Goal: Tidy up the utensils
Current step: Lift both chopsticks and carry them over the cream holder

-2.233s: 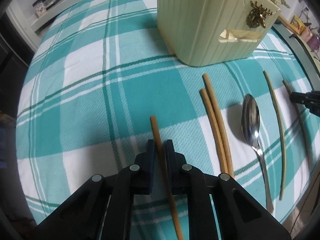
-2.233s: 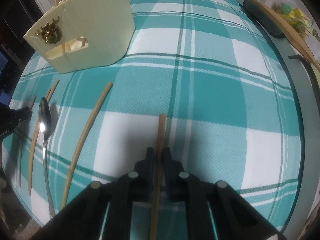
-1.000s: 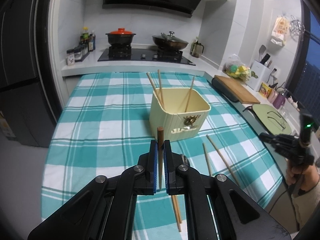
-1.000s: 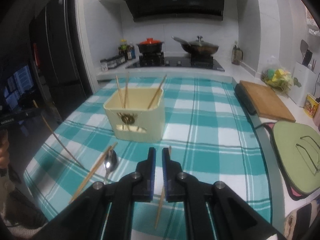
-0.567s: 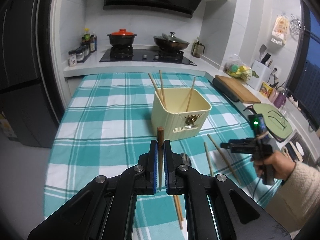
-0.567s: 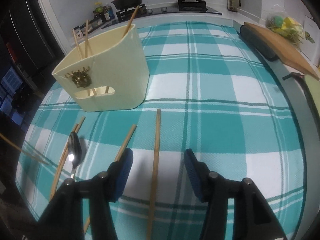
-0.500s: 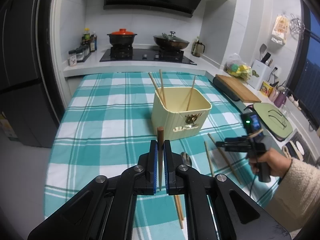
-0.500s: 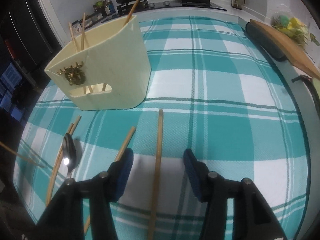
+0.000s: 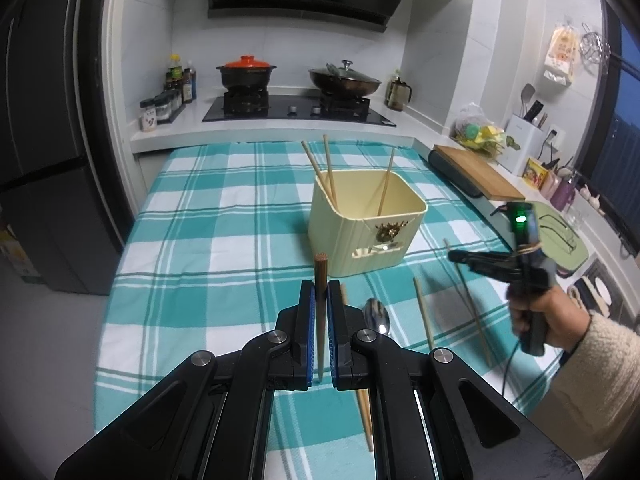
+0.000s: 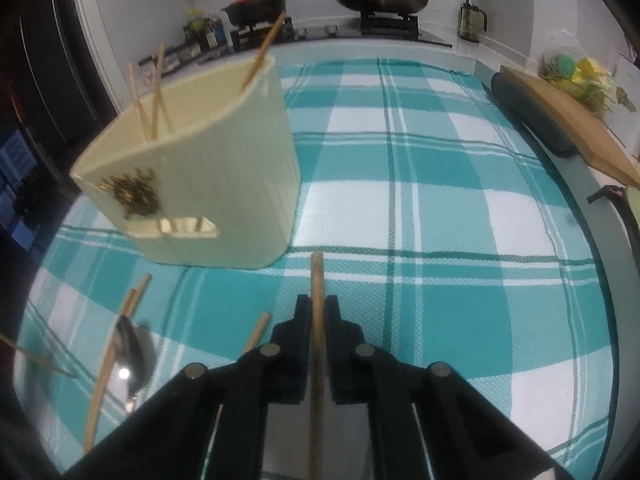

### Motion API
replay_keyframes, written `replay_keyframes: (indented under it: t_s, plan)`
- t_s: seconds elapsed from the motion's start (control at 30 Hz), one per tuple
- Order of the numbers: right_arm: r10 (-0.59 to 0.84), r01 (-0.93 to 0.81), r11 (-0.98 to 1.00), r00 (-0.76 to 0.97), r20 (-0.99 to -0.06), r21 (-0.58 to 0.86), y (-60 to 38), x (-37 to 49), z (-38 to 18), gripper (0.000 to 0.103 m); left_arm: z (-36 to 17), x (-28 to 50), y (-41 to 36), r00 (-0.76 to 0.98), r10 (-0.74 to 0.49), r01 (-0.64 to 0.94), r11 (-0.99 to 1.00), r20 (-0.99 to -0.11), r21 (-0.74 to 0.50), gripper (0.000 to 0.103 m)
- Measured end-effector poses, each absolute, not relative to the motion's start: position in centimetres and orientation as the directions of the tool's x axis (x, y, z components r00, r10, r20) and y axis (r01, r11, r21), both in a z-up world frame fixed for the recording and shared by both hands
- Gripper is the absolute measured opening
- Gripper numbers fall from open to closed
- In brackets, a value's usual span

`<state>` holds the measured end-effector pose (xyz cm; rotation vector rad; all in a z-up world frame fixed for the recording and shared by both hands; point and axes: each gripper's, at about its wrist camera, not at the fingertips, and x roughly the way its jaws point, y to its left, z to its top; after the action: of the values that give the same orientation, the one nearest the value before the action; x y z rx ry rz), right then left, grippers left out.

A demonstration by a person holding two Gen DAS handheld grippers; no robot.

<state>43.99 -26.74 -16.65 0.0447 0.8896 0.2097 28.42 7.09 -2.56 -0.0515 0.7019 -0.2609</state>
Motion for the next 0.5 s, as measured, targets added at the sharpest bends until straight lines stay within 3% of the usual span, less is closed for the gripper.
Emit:
replay_keyframes:
  t_s: [0.23, 0.5]
  plan:
    - [0.333, -0.282, 0.943, 0.754, -0.566, 0.180, -28.3, 35.9, -8.0, 0.007, -1.3, 28.0, 7.1, 0.751, -0.278, 0.233, 0.960, -0.599, -0.153, 0.004]
    - [0.359, -0.319, 0.933, 0.844, -0.397, 0.165, -28.5, 30.5, -2.2, 0.007, 0.6, 27.6, 6.5, 0.765, -0.311, 0.259, 0.950, -0.564, -0.173, 0.004]
